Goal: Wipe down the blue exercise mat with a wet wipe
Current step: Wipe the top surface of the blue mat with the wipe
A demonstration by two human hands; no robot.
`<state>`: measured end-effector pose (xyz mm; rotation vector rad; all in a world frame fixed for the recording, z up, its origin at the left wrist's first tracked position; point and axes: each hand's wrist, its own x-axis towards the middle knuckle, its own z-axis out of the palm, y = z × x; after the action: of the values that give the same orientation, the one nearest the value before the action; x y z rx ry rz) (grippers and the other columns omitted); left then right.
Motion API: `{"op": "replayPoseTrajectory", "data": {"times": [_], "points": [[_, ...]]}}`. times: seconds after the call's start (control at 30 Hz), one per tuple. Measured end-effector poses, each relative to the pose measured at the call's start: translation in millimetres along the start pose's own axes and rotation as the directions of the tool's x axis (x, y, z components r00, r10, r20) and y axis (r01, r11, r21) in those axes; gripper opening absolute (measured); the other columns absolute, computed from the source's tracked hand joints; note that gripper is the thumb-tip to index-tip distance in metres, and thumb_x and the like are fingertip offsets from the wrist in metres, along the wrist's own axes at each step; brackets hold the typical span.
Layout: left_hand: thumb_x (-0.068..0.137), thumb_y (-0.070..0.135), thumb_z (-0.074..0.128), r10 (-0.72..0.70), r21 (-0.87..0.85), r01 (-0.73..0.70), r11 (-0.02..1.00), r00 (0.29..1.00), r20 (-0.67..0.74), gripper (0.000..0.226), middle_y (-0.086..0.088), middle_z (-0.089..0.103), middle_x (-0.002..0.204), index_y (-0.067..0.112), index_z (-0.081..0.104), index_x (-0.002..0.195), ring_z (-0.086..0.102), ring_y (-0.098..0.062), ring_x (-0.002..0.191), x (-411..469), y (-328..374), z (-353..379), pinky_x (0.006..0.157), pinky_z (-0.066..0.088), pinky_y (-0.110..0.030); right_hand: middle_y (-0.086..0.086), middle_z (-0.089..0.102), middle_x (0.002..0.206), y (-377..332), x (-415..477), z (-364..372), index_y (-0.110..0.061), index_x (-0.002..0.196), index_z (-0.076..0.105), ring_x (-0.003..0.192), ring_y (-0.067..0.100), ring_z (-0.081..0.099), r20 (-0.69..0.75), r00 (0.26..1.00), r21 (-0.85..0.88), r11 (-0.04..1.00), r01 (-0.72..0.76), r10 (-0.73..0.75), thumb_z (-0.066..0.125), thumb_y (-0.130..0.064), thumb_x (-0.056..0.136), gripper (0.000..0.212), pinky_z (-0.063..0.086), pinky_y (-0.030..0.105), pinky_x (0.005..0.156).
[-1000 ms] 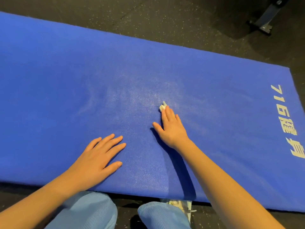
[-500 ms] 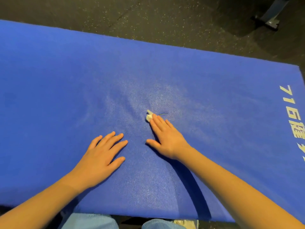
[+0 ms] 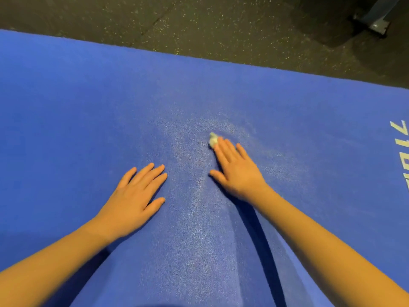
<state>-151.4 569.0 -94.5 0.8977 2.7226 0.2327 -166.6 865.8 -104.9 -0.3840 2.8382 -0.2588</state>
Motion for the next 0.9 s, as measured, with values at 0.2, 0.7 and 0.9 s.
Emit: {"op": "replayPoseTrajectory", "data": {"times": [0.2, 0.7, 0.9], "points": [[0.093, 0.057, 0.016, -0.092, 0.044, 0.092, 0.995, 0.996, 0.007, 0.073, -0.004, 0.030, 0.156, 0.012, 0.038, 0.146, 0.020, -0.023, 0.145, 40.2, -18.6, -2.3, 0.116, 0.014, -0.047, -0.001, -0.005, 0.162, -15.5, 42.9, -6.4, -0.012, 0.154, 0.006, 0.149, 0.019, -0.002, -0.057, 0.976, 0.203, 0.959, -0.196, 0.212, 0.040, -0.050, 0.097, 0.076, -0.002, 0.037, 0.118], [0.102, 0.050, 0.009, -0.072, 0.137, 0.071, 0.988, 0.997, 0.003, 0.065, -0.006, 0.031, 0.154, 0.010, 0.035, 0.145, 0.016, -0.022, 0.146, 36.5, -22.4, 12.6, 0.115, 0.007, -0.044, 0.002, -0.006, 0.162, 33.0, 91.4, -25.4, -0.015, 0.155, -0.001, 0.149, 0.020, -0.001, -0.011, 0.999, -0.028, 0.998, -0.051, 0.051, 0.034, -0.055, 0.097, 0.079, -0.003, 0.039, 0.118], [0.102, 0.050, 0.009, -0.061, 0.145, 0.062, 0.988, 0.998, -0.016, 0.062, -0.006, 0.032, 0.153, 0.012, 0.028, 0.146, -0.002, -0.015, 0.148, 37.2, -24.1, 13.6, 0.114, 0.009, -0.045, 0.001, -0.001, 0.162, 66.8, 152.0, -44.7, -0.013, 0.154, 0.006, 0.148, 0.019, 0.002, -0.053, 0.913, 0.143, 0.908, -0.395, 0.405, 0.031, -0.051, 0.099, 0.071, 0.003, 0.044, 0.120]]}}
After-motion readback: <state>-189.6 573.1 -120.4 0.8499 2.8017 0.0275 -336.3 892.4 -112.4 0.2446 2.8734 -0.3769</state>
